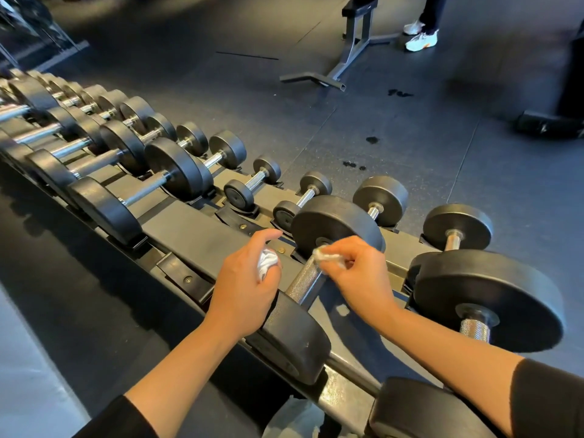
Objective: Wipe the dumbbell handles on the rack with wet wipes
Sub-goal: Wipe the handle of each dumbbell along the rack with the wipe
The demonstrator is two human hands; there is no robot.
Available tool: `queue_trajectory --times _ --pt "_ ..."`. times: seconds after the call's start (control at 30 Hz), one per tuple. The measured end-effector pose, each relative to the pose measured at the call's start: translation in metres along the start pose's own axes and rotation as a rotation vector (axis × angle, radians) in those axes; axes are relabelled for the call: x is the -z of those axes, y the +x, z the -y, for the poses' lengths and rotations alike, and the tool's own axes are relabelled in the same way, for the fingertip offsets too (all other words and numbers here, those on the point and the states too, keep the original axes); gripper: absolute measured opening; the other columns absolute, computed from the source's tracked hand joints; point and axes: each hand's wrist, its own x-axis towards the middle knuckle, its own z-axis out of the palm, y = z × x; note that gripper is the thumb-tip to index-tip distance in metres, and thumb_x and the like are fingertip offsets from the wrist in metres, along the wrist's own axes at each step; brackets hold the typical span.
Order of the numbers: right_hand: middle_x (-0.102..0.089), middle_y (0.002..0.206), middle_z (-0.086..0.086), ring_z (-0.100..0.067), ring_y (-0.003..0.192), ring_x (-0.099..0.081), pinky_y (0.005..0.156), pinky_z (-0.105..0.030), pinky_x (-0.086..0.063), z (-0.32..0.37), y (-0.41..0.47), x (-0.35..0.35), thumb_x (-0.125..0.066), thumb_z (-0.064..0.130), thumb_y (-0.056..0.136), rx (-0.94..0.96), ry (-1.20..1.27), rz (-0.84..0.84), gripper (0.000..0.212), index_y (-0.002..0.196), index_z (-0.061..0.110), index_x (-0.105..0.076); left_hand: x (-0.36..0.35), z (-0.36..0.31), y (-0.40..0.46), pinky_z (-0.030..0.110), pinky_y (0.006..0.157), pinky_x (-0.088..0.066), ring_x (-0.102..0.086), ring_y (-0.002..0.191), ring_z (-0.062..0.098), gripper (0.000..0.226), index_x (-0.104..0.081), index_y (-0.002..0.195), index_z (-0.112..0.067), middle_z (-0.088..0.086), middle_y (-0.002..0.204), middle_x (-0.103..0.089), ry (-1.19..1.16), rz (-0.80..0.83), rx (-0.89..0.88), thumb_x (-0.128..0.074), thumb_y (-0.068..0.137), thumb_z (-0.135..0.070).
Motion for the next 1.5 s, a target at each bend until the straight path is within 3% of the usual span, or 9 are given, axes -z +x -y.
queue_trajectory --times 0.13,0.27,0.47,0.6,0.83,0.97,1.13,1.3,1.5 --pt "-0.061 0.124 0.006 -0.009 0.118 -0.050 0.104 -0.026 -0.037 -0.003 0.005 -0.005 -0.061 0.013 0.090 0.098 -0.250 0.158 0.028 0.117 0.019 -0.067 -0.001 0.002 0.000 0.015 0.062 -0.048 -0.058 0.075 0.010 0.040 -0.047 0.128 -0.032 -0.007 0.085 -0.059 0.006 -0.018 0.001 -0.055 0.093 -0.014" --pt "-0.065 0.120 0.005 -0.011 0.116 -0.053 0.104 -0.026 -0.040 -0.002 0.006 -0.007 -0.063 0.013 0.089 0.148 -0.315 0.211 0.025 0.113 0.019 -0.069 -0.002 0.003 0.000 0.013 0.060 -0.045 -0.056 0.076 0.007 0.040 -0.047 0.128 -0.032 -0.008 0.083 -0.058 0.008 -0.030 -0.004 -0.055 0.093 -0.015" --pt "-0.066 0.115 0.004 0.004 0.096 -0.053 0.080 0.005 -0.035 0.007 -0.003 -0.006 -0.067 0.006 0.084 0.129 -0.237 0.327 0.025 0.108 0.015 -0.071 -0.002 0.004 0.000 0.015 0.059 -0.043 -0.056 0.073 0.009 0.039 -0.048 0.128 -0.031 -0.008 0.083 -0.058 0.013 -0.051 -0.001 -0.055 0.093 -0.016" --pt "-0.065 0.113 0.006 0.014 0.088 -0.053 0.081 0.002 -0.038 0.012 -0.007 -0.005 -0.067 0.008 0.084 0.140 -0.192 0.423 0.024 0.107 0.015 -0.071 -0.001 0.004 0.001 0.014 0.060 -0.043 -0.055 0.074 0.009 0.038 -0.048 0.127 -0.031 -0.008 0.083 -0.058 0.016 -0.038 0.005 -0.054 0.093 -0.016" --pt "-0.068 0.105 0.006 -0.002 0.097 -0.062 0.086 -0.013 -0.049 0.026 -0.003 0.000 -0.068 0.011 0.084 0.059 -0.149 0.614 0.019 0.102 0.015 -0.073 0.009 0.016 0.023 0.020 0.069 -0.049 -0.058 0.076 0.005 0.030 -0.053 0.119 -0.035 -0.010 0.087 -0.061 -0.242 0.175 0.062 -0.056 0.093 -0.020" --pt "-0.067 0.104 0.009 -0.008 0.097 -0.063 0.090 -0.021 -0.051 0.046 0.019 -0.002 -0.065 0.008 0.086 -0.037 -0.281 0.427 0.020 0.100 0.019 -0.073 0.007 0.053 0.057 0.022 0.086 -0.048 -0.055 0.096 0.005 0.035 -0.053 0.123 -0.033 -0.013 0.107 -0.056 -0.238 0.251 -0.024 -0.055 0.093 -0.015" --pt "-0.065 0.115 0.006 -0.007 0.104 -0.059 0.092 -0.014 -0.043 0.060 0.039 -0.032 -0.060 0.007 0.089 -0.105 -0.610 0.286 0.028 0.113 0.019 -0.069 -0.009 0.091 0.080 -0.009 0.088 -0.018 -0.032 0.117 -0.010 0.058 -0.031 0.145 -0.027 -0.015 0.135 -0.036 -0.184 0.361 -0.259 -0.050 0.094 -0.008" --pt "-0.064 0.118 0.000 -0.018 0.111 -0.054 0.098 -0.024 -0.043 0.062 0.038 -0.052 -0.060 0.009 0.089 -0.182 -0.947 0.388 0.029 0.114 0.020 -0.069 -0.031 0.128 0.092 0.018 0.111 -0.010 -0.009 0.144 0.005 0.080 0.002 0.149 -0.033 -0.014 0.158 0.006 -0.138 0.592 -0.396 -0.050 0.095 -0.007" --pt "-0.056 0.112 0.002 -0.012 0.107 -0.043 0.094 -0.030 -0.044 0.079 0.029 -0.063 -0.062 0.016 0.089 -0.346 -0.982 0.367 0.022 0.109 0.021 -0.071 -0.029 0.141 0.097 0.037 0.099 -0.043 -0.044 0.126 0.027 0.091 0.014 0.144 -0.039 -0.022 0.154 0.020 -0.214 0.677 -0.442 -0.055 0.093 -0.009"
